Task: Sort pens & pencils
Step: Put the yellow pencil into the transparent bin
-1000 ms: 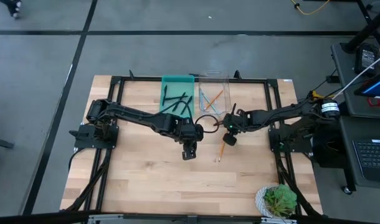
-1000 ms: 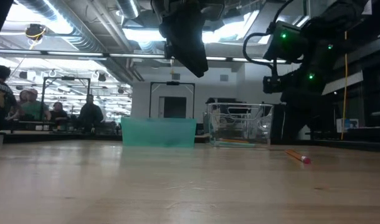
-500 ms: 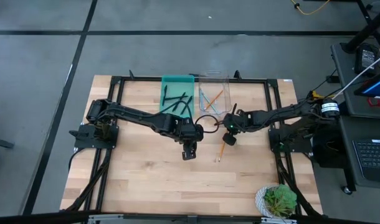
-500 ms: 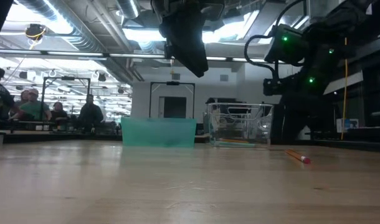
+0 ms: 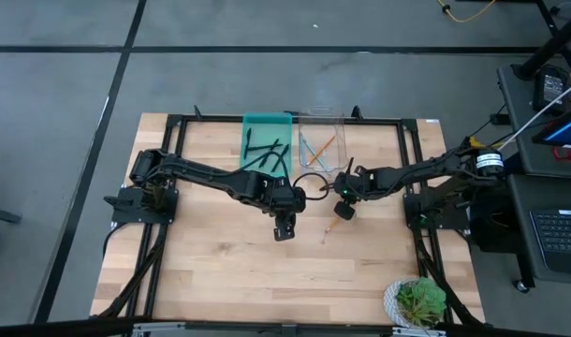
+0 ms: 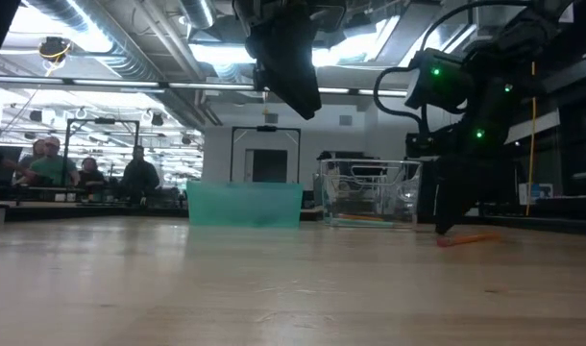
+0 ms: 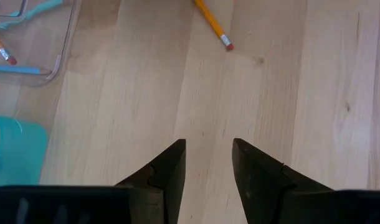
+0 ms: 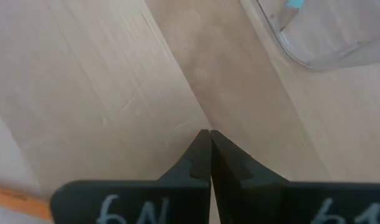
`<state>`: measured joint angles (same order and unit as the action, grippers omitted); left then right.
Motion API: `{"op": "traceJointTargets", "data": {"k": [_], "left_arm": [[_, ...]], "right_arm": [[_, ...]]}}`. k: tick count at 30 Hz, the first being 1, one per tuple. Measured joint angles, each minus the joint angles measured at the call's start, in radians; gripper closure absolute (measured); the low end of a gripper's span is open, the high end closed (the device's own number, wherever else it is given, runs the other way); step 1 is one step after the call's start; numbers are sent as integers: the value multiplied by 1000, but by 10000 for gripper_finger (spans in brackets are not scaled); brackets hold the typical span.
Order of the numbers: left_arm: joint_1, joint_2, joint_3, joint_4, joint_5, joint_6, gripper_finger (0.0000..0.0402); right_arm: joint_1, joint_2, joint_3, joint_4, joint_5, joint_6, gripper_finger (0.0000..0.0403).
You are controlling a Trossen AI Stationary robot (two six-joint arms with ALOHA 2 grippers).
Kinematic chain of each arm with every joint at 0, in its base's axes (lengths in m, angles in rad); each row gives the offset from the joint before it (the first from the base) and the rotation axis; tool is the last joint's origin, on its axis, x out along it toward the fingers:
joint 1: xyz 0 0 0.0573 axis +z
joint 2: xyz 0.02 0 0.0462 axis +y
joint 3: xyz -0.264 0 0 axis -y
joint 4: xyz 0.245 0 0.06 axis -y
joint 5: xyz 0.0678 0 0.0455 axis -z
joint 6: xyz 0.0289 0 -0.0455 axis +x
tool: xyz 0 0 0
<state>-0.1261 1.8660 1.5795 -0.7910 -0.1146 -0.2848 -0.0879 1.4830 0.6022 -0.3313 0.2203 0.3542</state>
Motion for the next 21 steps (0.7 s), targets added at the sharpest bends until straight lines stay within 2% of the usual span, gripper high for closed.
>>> {"op": "traceJointTargets", "data": {"k": [5, 12, 14, 17, 21], "left_arm": [[0, 0, 0, 0, 0, 0, 277], [0, 0, 0, 0, 0, 0, 277], [0, 0, 0, 0, 0, 1, 277], [0, 0, 0, 0, 0, 7, 277], [0, 0, 0, 0, 0, 6, 277]], "right_arm": [[0, -14, 0, -15, -4, -18, 400], [0, -162, 51, -300, 17, 1, 400], [0, -200, 46, -320, -30, -79, 400], [4, -229, 40, -330, -172, -234, 393], [3, -235, 47, -321, -284, -292, 344]]}}
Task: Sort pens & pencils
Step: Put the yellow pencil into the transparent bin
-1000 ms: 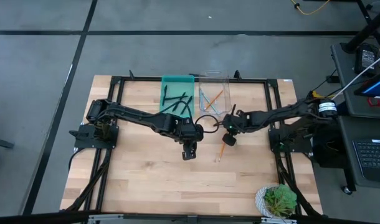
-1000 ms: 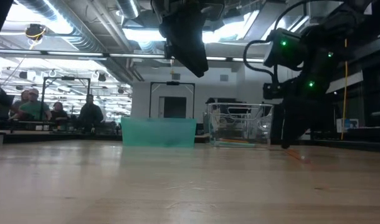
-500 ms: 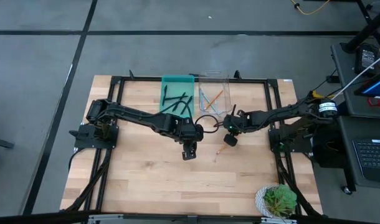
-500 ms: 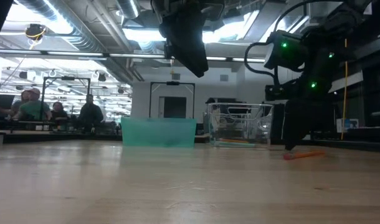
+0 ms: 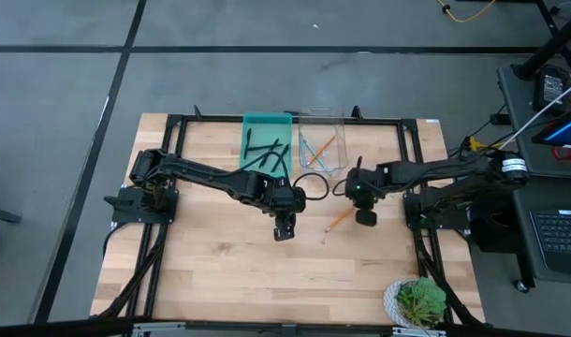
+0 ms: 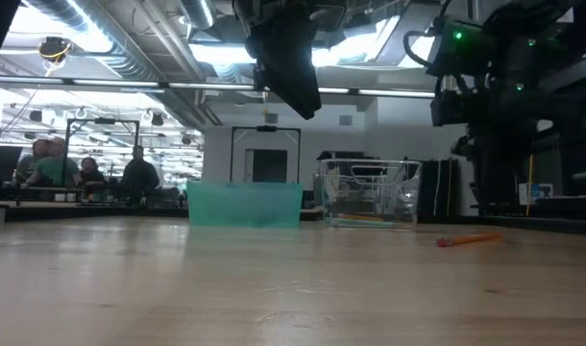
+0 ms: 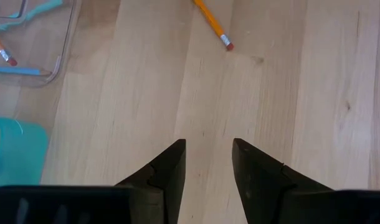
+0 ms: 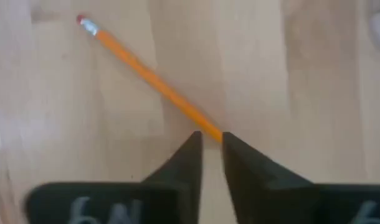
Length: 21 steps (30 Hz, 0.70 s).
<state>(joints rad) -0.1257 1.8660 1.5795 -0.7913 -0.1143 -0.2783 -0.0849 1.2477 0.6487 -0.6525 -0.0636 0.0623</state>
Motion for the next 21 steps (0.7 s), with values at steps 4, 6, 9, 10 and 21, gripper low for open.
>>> {"op": "traceJointTargets", "data": {"k": [4, 6, 9, 10, 21], "left_arm": [[-2, 0, 0, 0, 0, 0, 277], [-2, 0, 0, 0, 0, 0, 277], [-2, 0, 0, 0, 0, -2, 277], [-2, 0, 0, 0, 0, -2, 277], [-2, 0, 0, 3, 0, -2, 277]], "right_arm": [[3, 41, 0, 1, -17, -83, 271], [7, 72, 0, 6, -15, -140, 241], [14, 118, 0, 8, -10, -201, 211], [18, 132, 0, 8, -10, -210, 206], [24, 269, 11, 2, 76, -221, 241]]}}
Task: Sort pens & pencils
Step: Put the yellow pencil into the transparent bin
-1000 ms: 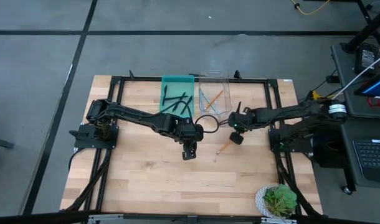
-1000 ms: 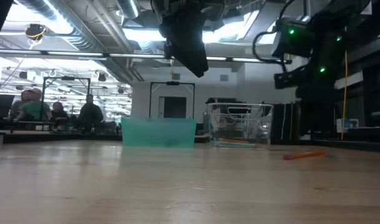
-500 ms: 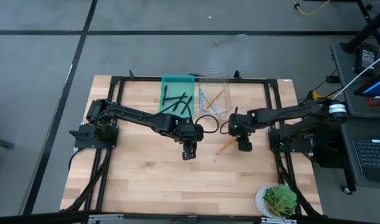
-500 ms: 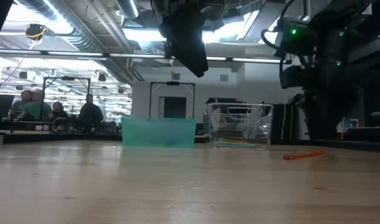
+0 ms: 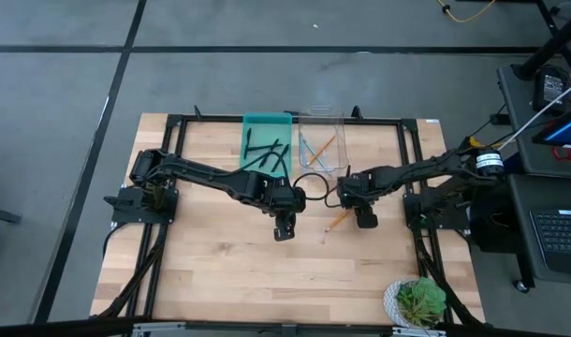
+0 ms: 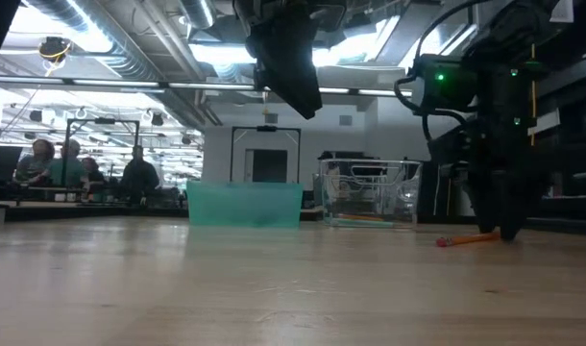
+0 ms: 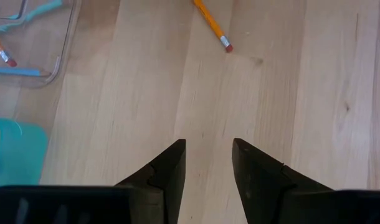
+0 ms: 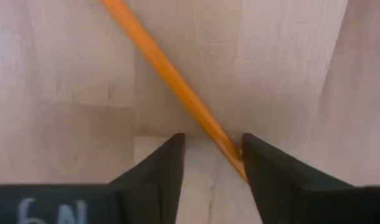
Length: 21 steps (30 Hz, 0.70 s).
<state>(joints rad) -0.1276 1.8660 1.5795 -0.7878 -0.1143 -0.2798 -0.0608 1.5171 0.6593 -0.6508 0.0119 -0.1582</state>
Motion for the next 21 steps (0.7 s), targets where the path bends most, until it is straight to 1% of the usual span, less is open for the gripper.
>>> {"op": "traceJointTargets", "data": {"k": [3, 7, 11, 15, 21], "left_arm": [[0, 0, 0, 4, 0, 0, 277], [0, 0, 0, 5, 0, 0, 277], [0, 0, 0, 5, 0, 0, 277], [0, 0, 0, 5, 0, -1, 277], [0, 0, 0, 5, 0, -1, 277]], "right_arm": [[0, 6, 1, -1, -19, 51, 275], [0, 6, 0, 4, -31, 127, 333], [0, 5, -1, 12, -41, 131, 385], [0, 3, 0, 8, -42, 180, 387], [0, -27, 17, -8, -46, 184, 387]]}}
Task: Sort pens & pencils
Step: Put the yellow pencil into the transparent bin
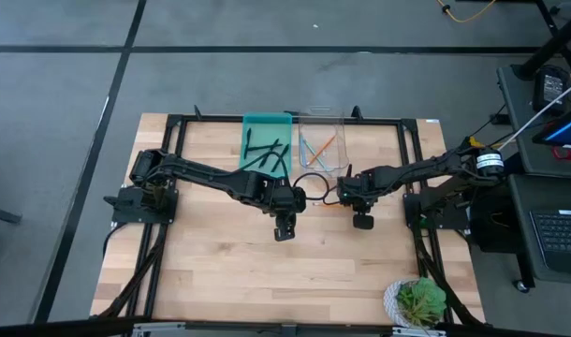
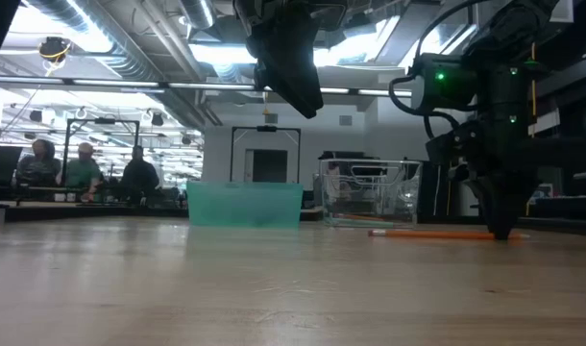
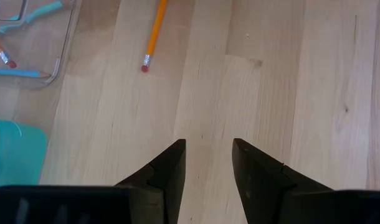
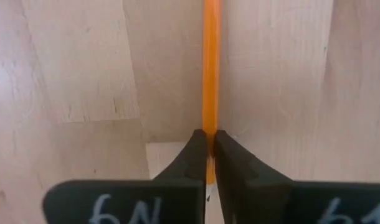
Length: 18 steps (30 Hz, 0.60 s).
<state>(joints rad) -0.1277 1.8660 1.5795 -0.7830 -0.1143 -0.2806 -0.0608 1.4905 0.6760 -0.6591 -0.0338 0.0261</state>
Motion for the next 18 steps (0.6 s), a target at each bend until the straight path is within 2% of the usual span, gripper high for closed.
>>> {"op": "traceJointTargets", "data": {"k": [5, 14, 18], "left_arm": [[-1, 0, 0, 0, 0, -3, 277], [0, 0, 0, 0, 0, -4, 277], [0, 0, 0, -1, 0, -4, 277]], "right_arm": [[1, -44, 7, -11, -20, 0, 402], [1, -76, 9, -27, -26, 26, 402], [1, -76, 10, -33, -93, 25, 365]]}}
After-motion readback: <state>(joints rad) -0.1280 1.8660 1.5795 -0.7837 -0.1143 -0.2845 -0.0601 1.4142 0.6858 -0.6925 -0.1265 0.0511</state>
